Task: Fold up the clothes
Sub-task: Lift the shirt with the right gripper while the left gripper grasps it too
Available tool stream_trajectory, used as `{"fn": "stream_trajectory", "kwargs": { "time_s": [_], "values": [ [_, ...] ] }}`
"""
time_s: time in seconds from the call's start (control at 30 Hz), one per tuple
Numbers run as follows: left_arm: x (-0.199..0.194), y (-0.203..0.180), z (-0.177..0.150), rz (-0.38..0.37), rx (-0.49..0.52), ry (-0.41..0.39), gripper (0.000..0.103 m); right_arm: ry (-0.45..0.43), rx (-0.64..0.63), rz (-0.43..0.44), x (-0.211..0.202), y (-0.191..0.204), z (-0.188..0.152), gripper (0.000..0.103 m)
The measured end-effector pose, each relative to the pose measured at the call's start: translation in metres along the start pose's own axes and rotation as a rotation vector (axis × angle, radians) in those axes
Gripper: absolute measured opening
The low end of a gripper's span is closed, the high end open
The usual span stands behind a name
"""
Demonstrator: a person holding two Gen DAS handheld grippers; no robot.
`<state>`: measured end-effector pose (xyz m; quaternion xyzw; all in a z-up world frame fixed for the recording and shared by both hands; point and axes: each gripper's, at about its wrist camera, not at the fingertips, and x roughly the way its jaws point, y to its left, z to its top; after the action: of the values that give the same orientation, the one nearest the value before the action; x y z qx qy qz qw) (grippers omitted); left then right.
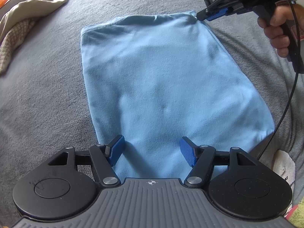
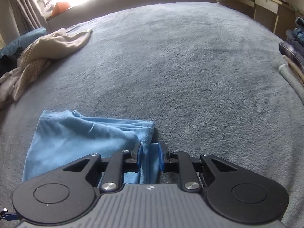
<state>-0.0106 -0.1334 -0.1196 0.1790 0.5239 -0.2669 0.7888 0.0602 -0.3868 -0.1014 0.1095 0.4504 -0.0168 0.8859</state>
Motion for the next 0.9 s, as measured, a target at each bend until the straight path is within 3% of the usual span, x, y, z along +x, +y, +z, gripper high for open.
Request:
{"fn": "stream_trajectory", "kwargs": {
  "time_s": [0.2,0.33,0.4,0.53,0.7,0.77,0.87,0.9],
  "values": [
    [-0.001,0.000,-0.002,0.001,-0.008,0.001,0.065,0.011,0.119,0.053,-0.010,-0.025,0.001,0.039],
    [-0.002,0.002,-0.002,-0.009,-0.017,-0.006,0.065,0.058,0.262,0.219,-0.014,-0.049,-0.006,0.043],
    [-0.008,0.006,-0.003,-0.033,-0.025,-0.045,0.065,0.083,0.323,0.289,-0.013,-0.060,-0.011,0.044],
    [-0.026,0.021,-0.003,-0.068,-0.053,-0.193,0.065,0.127,0.372,0.364,-0.008,-0.075,-0.024,0.046],
    [-0.016,0.070,0.004,-0.075,-0.223,-0.270,0.065,0.157,0.383,0.441,0.000,-0.087,-0.037,0.050],
    [-0.002,0.090,0.009,-0.095,-0.288,-0.264,0.065,0.173,0.374,0.461,0.007,-0.088,-0.039,0.051],
    [0.022,0.114,0.019,-0.137,-0.335,-0.224,0.056,0.189,0.368,0.513,0.020,-0.086,-0.035,0.054],
    [0.026,0.119,0.023,-0.165,-0.348,-0.233,0.056,0.192,0.368,0.537,0.024,-0.086,-0.032,0.061]
  ]
}}
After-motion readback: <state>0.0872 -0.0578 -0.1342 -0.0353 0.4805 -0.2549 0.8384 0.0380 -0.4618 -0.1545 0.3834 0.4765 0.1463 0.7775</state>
